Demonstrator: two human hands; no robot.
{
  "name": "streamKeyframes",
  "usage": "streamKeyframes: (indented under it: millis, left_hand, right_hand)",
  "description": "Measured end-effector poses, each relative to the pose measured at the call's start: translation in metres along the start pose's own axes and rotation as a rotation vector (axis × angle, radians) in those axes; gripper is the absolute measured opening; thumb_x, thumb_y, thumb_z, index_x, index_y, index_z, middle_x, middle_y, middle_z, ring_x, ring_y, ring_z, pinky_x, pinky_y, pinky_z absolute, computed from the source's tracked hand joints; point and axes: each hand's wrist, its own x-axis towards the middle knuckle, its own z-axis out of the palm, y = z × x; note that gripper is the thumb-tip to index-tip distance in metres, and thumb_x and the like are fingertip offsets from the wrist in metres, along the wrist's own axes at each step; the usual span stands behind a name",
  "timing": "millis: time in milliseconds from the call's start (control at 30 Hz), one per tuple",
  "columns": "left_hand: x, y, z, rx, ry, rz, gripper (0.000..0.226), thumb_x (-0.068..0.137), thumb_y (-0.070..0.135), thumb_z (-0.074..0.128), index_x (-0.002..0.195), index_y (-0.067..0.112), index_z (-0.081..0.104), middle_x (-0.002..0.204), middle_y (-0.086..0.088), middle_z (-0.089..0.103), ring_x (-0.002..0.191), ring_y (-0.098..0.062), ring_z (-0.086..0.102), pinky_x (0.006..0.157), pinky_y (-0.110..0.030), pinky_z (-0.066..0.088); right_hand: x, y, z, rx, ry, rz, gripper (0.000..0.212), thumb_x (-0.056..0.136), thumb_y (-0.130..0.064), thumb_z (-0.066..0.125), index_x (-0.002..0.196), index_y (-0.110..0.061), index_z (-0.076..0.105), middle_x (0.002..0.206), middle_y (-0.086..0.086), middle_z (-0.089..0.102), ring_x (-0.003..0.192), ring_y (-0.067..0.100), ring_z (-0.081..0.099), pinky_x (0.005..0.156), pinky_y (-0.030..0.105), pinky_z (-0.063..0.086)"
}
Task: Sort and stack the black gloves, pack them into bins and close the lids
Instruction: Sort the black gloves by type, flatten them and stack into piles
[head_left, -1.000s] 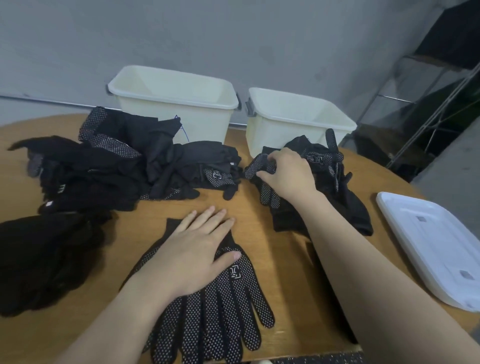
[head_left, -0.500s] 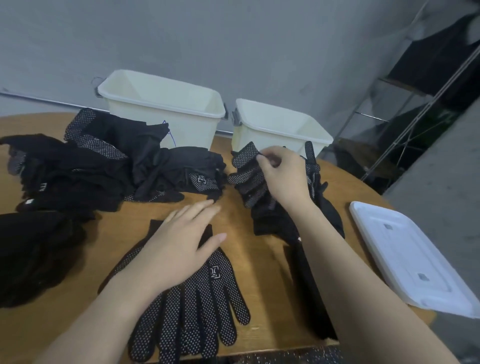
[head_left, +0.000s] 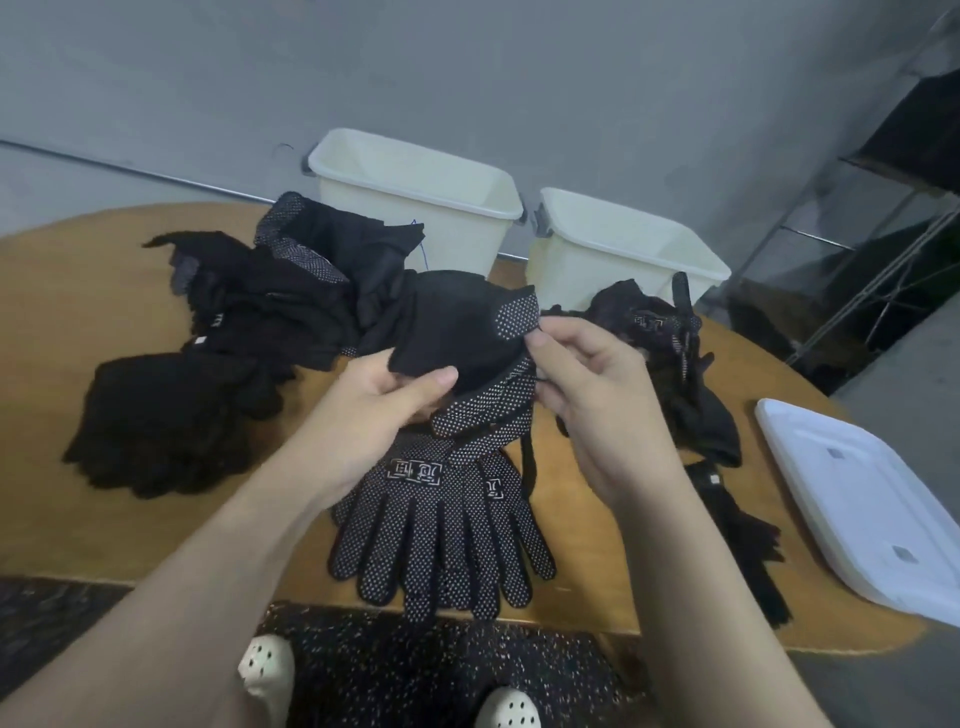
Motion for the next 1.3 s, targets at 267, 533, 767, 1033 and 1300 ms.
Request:
streamKeyframes:
  millis: [267, 533, 767, 1033, 1300]
  left_hand:
    - [-0.026, 0.007, -0.021, 0.161, 0.19, 0.1, 0.033, 0.101, 0.015, 0.062, 0.072, 0.026, 0.071, 0.066, 0.0, 0.069, 0.067, -0.019, 0.066, 0.07, -0.035, 0.055]
    - [-0.03, 0.019, -0.019, 0.186, 0.245, 0.29, 0.036, 0.1, 0.018, 0.066, 0.088, -0.014, 0.058, 0.06, -0.018, 0.054, 0.063, -0.017, 0.051, 0.058, -0.039, 0.043]
    - [-0.035, 0.025, 0.0, 0.12, 0.192, 0.339, 0.047, 0.094, 0.024, 0.071, 0.087, -0.019, 0.053, 0.07, -0.039, 0.052, 0.066, -0.029, 0.052, 0.059, -0.051, 0.046]
    - [-0.043, 0.035, 0.006, 0.291, 0.25, 0.426, 0.027, 0.084, 0.036, 0.074, 0.093, 0.011, 0.07, 0.086, 0.002, 0.07, 0.084, -0.013, 0.064, 0.083, -0.05, 0.053]
    - [-0.042, 0.032, -0.004, 0.26, 0.221, 0.301, 0.045, 0.076, 0.028, 0.08, 0.119, 0.032, 0.067, 0.125, 0.007, 0.07, 0.123, -0.021, 0.063, 0.109, -0.061, 0.043]
  right_hand:
    - [-0.027, 0.034, -0.008, 0.345, -0.462, 0.155, 0.059, 0.09, -0.013, 0.065, 0.141, 0.011, 0.047, 0.139, 0.031, 0.057, 0.124, 0.044, 0.056, 0.106, 0.056, 0.045]
    - [-0.029, 0.033, 0.014, 0.251, -0.48, 0.098, 0.072, 0.09, -0.055, 0.069, 0.134, 0.001, 0.058, 0.13, 0.025, 0.065, 0.115, 0.037, 0.064, 0.1, 0.048, 0.052]
    - [-0.033, 0.031, 0.038, 0.023, -0.297, 0.026, 0.03, 0.094, -0.038, 0.064, 0.118, -0.022, 0.073, 0.115, 0.015, 0.07, 0.106, 0.019, 0.066, 0.091, 0.037, 0.053]
    - [-0.039, 0.026, 0.048, 0.145, -0.405, 0.032, 0.017, 0.087, -0.041, 0.069, 0.101, -0.036, 0.078, 0.103, 0.0, 0.075, 0.103, 0.017, 0.07, 0.098, 0.037, 0.053]
    - [-0.04, 0.019, 0.049, 0.136, -0.427, -0.034, 0.046, 0.088, -0.042, 0.074, 0.119, -0.008, 0.069, 0.112, 0.023, 0.07, 0.106, 0.03, 0.066, 0.099, 0.049, 0.055]
